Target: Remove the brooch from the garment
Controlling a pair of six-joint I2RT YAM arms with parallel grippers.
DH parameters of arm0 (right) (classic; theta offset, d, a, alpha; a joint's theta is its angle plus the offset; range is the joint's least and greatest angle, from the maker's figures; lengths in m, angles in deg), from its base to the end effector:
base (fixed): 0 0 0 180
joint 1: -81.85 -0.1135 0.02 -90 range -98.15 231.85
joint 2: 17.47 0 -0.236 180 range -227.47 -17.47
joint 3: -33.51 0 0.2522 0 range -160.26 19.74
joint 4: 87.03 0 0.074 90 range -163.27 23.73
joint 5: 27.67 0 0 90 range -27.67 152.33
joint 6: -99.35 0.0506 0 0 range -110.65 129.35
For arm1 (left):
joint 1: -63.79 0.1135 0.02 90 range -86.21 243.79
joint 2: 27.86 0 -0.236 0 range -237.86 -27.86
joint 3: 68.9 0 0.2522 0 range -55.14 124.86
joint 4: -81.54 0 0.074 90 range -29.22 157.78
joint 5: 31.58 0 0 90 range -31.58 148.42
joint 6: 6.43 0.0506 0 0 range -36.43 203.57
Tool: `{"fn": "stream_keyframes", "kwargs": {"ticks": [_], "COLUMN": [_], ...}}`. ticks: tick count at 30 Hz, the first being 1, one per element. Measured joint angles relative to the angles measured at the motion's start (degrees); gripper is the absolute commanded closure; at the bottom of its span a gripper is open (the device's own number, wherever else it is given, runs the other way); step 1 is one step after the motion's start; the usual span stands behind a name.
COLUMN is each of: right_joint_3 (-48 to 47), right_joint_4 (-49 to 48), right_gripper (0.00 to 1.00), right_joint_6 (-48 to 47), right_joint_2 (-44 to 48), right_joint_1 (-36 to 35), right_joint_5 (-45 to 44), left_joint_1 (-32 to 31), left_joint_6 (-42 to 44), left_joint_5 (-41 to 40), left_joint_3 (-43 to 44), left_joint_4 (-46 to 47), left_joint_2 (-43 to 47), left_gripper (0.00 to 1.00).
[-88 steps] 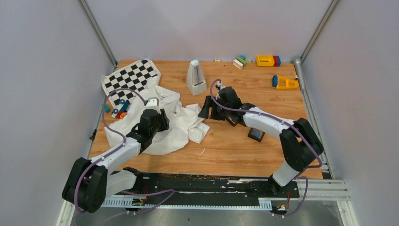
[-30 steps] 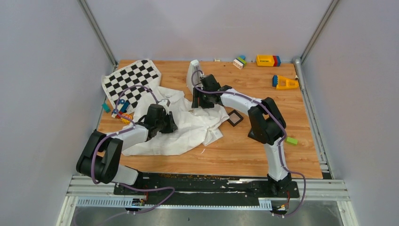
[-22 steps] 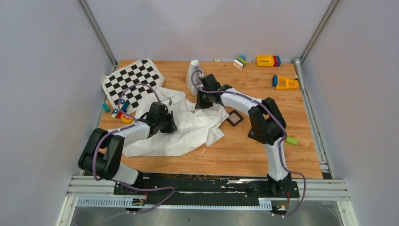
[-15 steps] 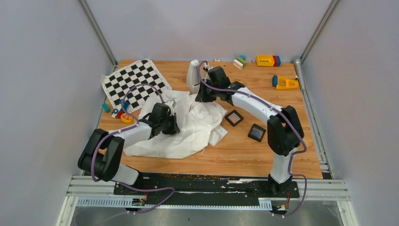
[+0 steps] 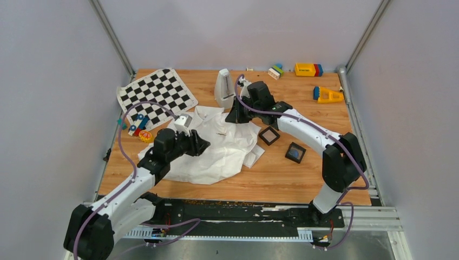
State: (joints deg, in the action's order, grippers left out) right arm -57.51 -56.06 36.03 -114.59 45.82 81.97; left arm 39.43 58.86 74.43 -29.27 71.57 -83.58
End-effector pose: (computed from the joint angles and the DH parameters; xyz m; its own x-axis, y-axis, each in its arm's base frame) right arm 0.3111 0.2473 0.2475 -0.7817 -0.0457 -0.6220 -0.4699 0.6988 0.5393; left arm 0.2125 -0.1115 0.1847 -0.6236 -0.1587 -0.7654 0.3979 0.7784 -0.4856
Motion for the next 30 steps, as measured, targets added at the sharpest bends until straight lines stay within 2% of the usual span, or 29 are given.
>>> {"fn": "stream_keyframes", "kwargs": {"ticks": [4,7,14,21,30], "right_joint_3": [0.5,0.6,1.0,1.3,3.1], "right_joint_4": [-0.4,-0.6,-1.3,-1.9,-3.3], "right_gripper": [1.0,1.0,1.0,1.0,1.0], "right_joint_6": [0.0,0.0,0.0,0.0,0.3], "right_joint_2": [0.1,0.1,0.1,0.1,0.1], "right_joint_1": [-0.9,-2.3,-5.9,-8.0,-8.5], "right_joint_5": [-0.3,-1.2,-4.4,-8.2,-11.6], "left_joint_1": [0.0,0.0,0.3,3.5,4.1], "left_joint_6": [-1.4,-2.6,-8.2,-19.2,-37.6], "left_joint_5": [1.5,3.0,7.6,12.7,13.0], "left_joint_3": [-4.2,-5.2,-5.2,-7.5,-13.1], "left_joint_4": [6.1,9.0,16.3,30.7,54.8], "left_joint_2": [6.9,6.1,-5.8,-14.4,-26.3], "left_gripper": [0.44,0.42,0.34,0.39,0.45]}}
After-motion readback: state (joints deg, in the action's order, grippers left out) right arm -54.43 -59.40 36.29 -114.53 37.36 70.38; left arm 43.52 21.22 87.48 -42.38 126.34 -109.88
